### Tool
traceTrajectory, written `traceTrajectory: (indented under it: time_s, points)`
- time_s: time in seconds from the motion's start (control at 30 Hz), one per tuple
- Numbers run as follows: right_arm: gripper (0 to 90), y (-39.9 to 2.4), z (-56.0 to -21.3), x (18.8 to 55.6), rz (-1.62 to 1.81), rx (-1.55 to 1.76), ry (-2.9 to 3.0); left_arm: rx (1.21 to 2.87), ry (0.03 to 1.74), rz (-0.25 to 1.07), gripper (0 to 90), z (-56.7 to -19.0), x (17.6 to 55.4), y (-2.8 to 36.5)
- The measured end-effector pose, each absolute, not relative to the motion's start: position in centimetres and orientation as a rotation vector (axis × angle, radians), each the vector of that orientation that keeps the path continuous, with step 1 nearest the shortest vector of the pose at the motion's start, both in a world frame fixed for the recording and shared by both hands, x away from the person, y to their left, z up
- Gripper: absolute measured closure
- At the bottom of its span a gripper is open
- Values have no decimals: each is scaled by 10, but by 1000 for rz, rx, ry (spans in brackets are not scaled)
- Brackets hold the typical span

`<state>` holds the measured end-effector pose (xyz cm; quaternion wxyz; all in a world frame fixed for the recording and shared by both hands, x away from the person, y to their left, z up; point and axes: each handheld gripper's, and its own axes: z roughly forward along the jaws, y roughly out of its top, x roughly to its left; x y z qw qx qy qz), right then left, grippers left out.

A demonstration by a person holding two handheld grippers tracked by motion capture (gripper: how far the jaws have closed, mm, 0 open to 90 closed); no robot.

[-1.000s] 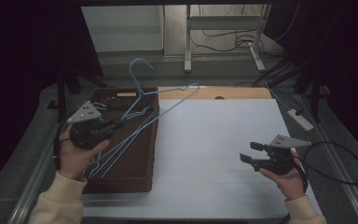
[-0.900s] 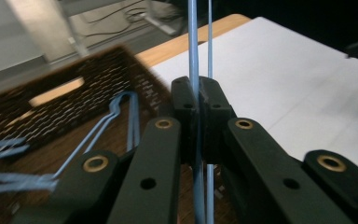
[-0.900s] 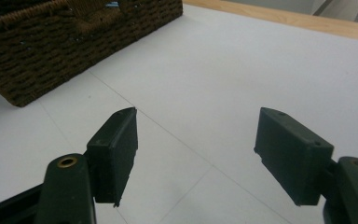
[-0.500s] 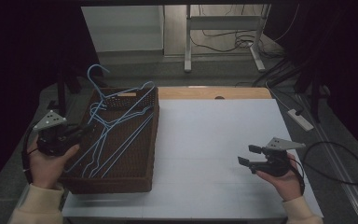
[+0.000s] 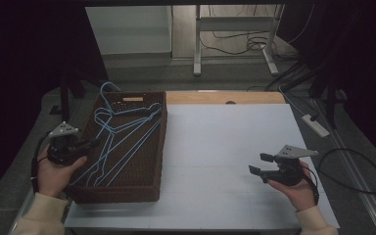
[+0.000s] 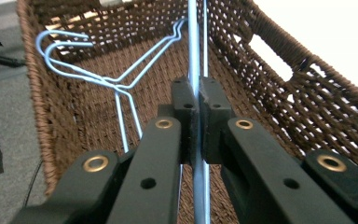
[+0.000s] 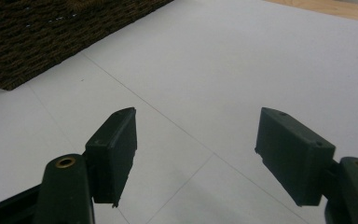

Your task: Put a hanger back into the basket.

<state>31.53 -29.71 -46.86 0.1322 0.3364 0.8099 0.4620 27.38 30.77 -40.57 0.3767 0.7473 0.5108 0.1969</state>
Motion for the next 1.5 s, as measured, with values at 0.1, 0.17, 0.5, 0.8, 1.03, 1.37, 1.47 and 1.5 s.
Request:
traceTrajectory:
  time_s: [0.1, 0.17, 0.5, 0.8, 1.03, 1.37, 1.47, 1.5]
  points:
    - [296, -297, -469, 315, 1342, 979, 2350, 1920, 1323, 471, 870, -413, 285, 305]
    - [296, -297, -469, 315, 1340, 979, 2353, 1920, 1331, 455, 870, -418, 291, 304]
    - [299, -297, -470, 315, 1336, 982, 2360, 1962, 1348, 405, 870, -435, 312, 293]
    - [301, -297, -471, 315, 1331, 984, 2366, 2013, 1394, 385, 868, -444, 316, 296]
    - [300, -296, -472, 315, 1321, 979, 2378, 2135, 1483, 309, 859, -458, 325, 299]
    - [300, -298, -472, 315, 1322, 986, 2367, 2250, 1533, 354, 723, -465, 330, 291]
    - [300, -298, -472, 314, 1320, 985, 2369, 2205, 1462, 465, 580, -455, 325, 289]
    - [300, -298, -472, 314, 1319, 984, 2369, 2186, 1432, 489, 554, -451, 322, 288]
